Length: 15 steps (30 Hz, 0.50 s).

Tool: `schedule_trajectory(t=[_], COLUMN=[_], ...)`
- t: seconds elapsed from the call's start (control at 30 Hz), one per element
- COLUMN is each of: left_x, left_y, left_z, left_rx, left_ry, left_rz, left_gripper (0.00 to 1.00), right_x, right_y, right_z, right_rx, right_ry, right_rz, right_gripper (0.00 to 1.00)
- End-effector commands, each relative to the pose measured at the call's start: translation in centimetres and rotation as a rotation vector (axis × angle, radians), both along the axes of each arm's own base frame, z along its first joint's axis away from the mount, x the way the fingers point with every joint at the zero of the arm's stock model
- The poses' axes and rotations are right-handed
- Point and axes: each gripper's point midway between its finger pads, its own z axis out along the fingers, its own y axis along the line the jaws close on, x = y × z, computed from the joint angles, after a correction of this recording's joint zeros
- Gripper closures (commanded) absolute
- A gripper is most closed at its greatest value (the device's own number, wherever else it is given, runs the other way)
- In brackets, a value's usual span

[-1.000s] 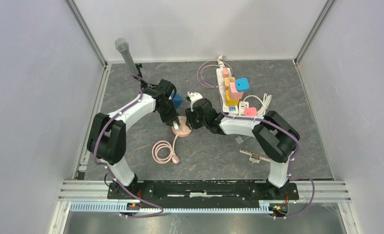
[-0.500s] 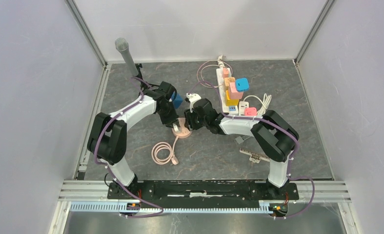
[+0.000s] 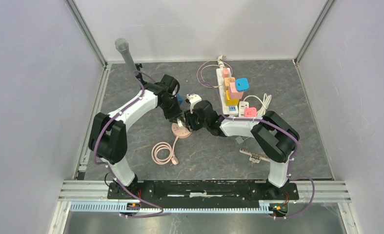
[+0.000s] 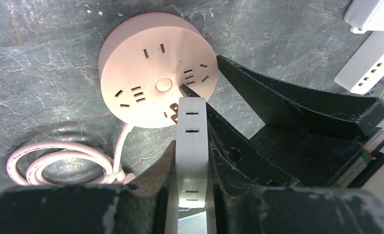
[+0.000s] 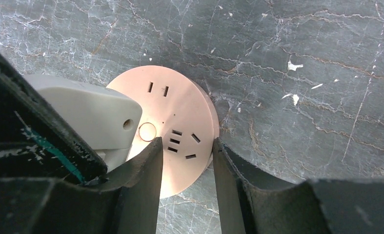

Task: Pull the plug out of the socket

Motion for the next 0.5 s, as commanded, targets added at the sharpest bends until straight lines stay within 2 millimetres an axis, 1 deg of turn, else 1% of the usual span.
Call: schedule_trajectory(t=[0.0, 0.17, 0.23, 0.37, 0.43, 0.47], left_x=[-0.5, -0.2, 0.1, 0.9, 1.6, 2.3], left_y=[1.2, 2.0, 2.6, 4.4, 5.7, 6.4], left_z=[0.0, 0.9, 1.1, 1.2, 1.0, 0.8], left_rx=[0.059, 0.070, 0.070, 0.040, 0.015, -0.001], left_ry=[-0.031, -0.077, -0.084, -0.098, -0.105, -0.120], left_rz=[-0.036, -0.036, -0.024, 0.028, 0.091, 0.137], left_gripper=[0.98, 0.98, 0.98, 0.98, 0.98, 0.98], right_x=[-7.6, -6.9, -6.7, -5.2, -4.7, -4.5], right_y=[-8.3, -6.5, -5.3, -2.6, -0.8, -0.1], right_z=[-10.1, -8.3, -7.2, -4.0, -1.9, -0.9], right_rx=[-0.399, -0.330, -0.285, -0.196, -0.144, -0.124], right_ry=[0.281, 0.259, 0.256, 0.218, 0.242, 0.246], right_rz=[0.044, 0.061, 0.085, 0.124, 0.171, 0.184], right_gripper=[0.55, 0.53, 0.52, 0.48, 0.45, 0.44])
